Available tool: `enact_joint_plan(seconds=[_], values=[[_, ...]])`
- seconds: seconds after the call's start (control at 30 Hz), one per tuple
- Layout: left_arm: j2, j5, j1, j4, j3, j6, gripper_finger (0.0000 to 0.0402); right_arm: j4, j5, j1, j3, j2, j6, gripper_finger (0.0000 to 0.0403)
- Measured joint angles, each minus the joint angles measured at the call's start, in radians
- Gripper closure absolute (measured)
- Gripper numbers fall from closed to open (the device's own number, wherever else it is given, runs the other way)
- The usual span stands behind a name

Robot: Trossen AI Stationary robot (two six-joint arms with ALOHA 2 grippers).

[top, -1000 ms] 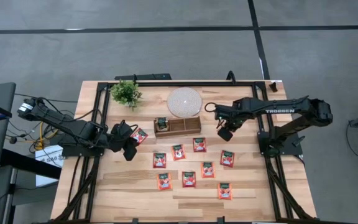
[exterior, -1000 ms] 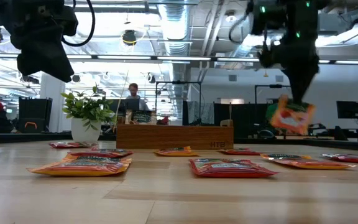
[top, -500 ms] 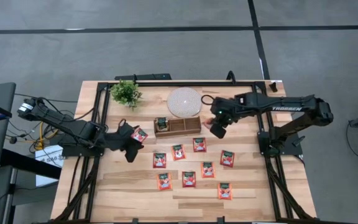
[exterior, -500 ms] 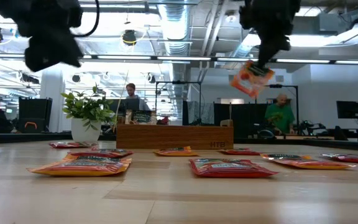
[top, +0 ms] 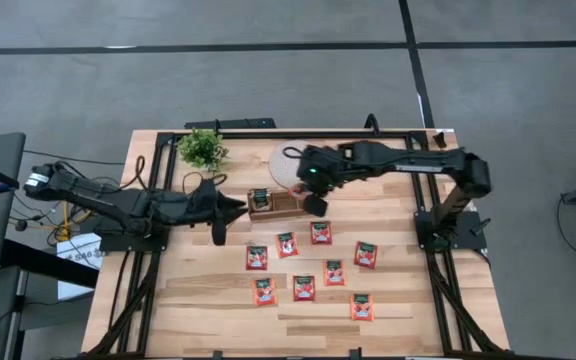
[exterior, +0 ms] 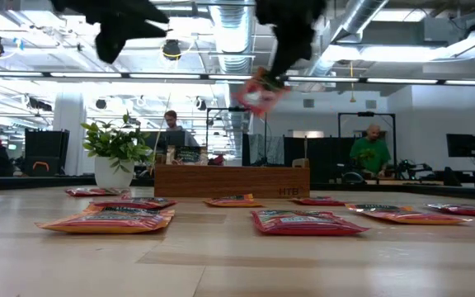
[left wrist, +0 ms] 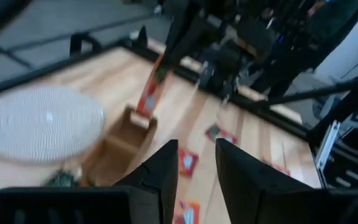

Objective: Pick & Place Tea
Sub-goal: Put the orange tea bag into the middle of the wooden organizer

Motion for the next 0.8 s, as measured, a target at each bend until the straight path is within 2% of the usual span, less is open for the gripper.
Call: enact_joint_plan(seconds=[0.27, 0.47, 0.6, 0.8], values=[[0.01, 0.087, 0.139, 0.185, 0.0, 0.163, 0.0303, -0.046, -0.018, -0.001, 0.263, 0.155, -0.147, 0.0403], [0.128, 0.227, 0.235, 0.21, 0.067, 0.205, 0.0303, -0.07, -0.046, -0.015, 0.333, 0.186, -0.17, 0.0403], [0.237, 0.294, 0.27, 0.122, 0.168, 0.263, 0.0303, -0.079, -0.045, -0.022, 0.335, 0.185, -0.161, 0.0403], [0.342, 0.284, 0.281, -0.074, 0.306, 0.333, 0.0303, -0.084, -0.043, -0.026, 0.335, 0.18, -0.161, 0.0403]])
